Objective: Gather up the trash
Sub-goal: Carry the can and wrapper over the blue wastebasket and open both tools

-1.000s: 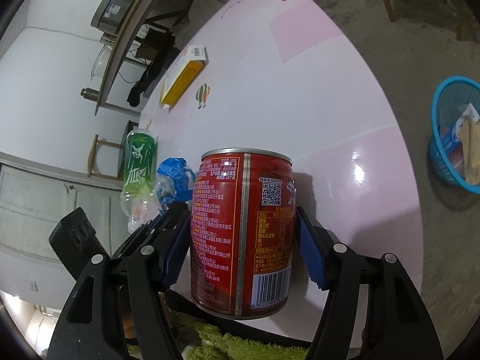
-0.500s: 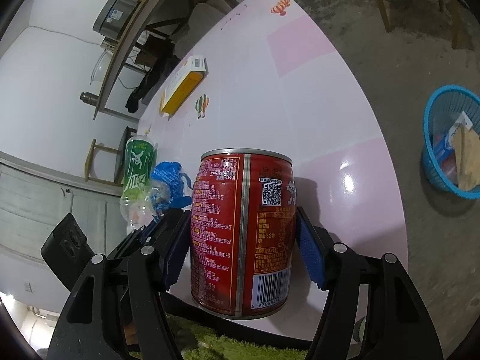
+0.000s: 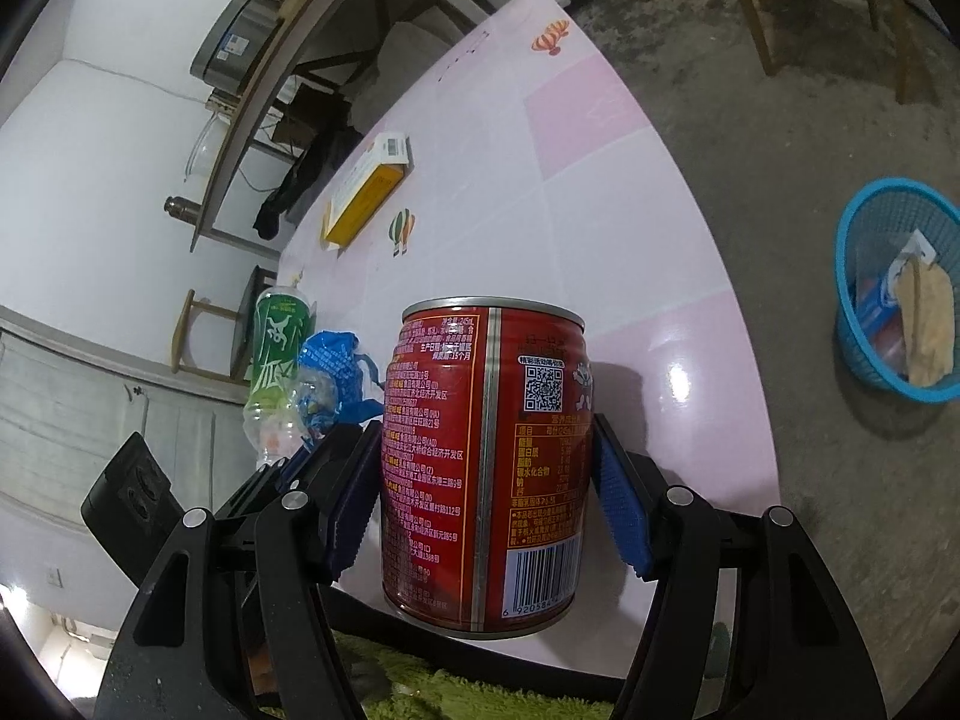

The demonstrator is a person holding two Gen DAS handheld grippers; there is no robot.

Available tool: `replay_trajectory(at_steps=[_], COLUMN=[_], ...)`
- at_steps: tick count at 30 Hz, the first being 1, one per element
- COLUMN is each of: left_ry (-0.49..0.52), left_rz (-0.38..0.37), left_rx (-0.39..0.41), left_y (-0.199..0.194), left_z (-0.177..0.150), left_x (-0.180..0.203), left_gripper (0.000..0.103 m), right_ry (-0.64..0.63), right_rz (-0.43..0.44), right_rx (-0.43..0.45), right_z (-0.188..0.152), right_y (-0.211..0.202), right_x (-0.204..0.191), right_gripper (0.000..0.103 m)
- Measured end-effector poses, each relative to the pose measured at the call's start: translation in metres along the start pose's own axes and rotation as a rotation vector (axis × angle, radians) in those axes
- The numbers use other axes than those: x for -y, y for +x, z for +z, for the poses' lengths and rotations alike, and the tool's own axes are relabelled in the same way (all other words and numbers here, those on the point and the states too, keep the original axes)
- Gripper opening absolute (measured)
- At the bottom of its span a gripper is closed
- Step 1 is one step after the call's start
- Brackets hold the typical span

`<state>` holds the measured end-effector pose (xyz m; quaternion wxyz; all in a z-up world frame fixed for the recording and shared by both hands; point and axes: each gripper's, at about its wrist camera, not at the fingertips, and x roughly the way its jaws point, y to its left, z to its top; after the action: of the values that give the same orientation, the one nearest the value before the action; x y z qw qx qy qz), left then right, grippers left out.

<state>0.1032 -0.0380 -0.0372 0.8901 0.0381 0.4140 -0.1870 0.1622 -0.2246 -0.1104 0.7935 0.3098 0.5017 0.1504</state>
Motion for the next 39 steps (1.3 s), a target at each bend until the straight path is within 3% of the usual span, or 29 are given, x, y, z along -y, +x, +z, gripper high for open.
replay_trajectory(at_steps=[13,20,25,28,31,36,39], left_ry=[0.034,0.060,0.073,0.093,0.092,0.101,0.113], left_rz=[0.006,-0.023,-0.128,-0.227,-0.359,-0.457,-0.498], left_rx=[0.006,0.020,0.025,-0.008,-0.112,-0.254,-0.301], left_y=[0.002,0.001,-0.001,0.005,0.029,0.073,0.099], left_z=[0.004,0.013,0.035,0.051,0.064,0.081,0.095], left_x=[0.013,0.028,0.047,0.067,0.094,0.137,0.170], left_gripper=[0.012,0.012,0.012,0.012,0.012,0.012,0.012], right_ry=[0.034,0.079,0.158,0.226,0.294,0.405,0.437], right_rz=[0.016,0.017,-0.026,-0.063,-0.108,-0.150,-0.172], right_rx=[0.052,0.133,0.255,0.314,0.338,0.344,0.365], right_z=[0.000,-0.003,-0.009,-0.018,-0.028,-0.028,-0.013], right_y=[-0.021,-0.052,-0.096,-0.119,-0.129,-0.128,-0.128], right_x=[0.017,0.037,0.070,0.098,0.127,0.174,0.192], right_gripper=[0.063,0.063,0.063,0.063,0.063,0.063,0.063])
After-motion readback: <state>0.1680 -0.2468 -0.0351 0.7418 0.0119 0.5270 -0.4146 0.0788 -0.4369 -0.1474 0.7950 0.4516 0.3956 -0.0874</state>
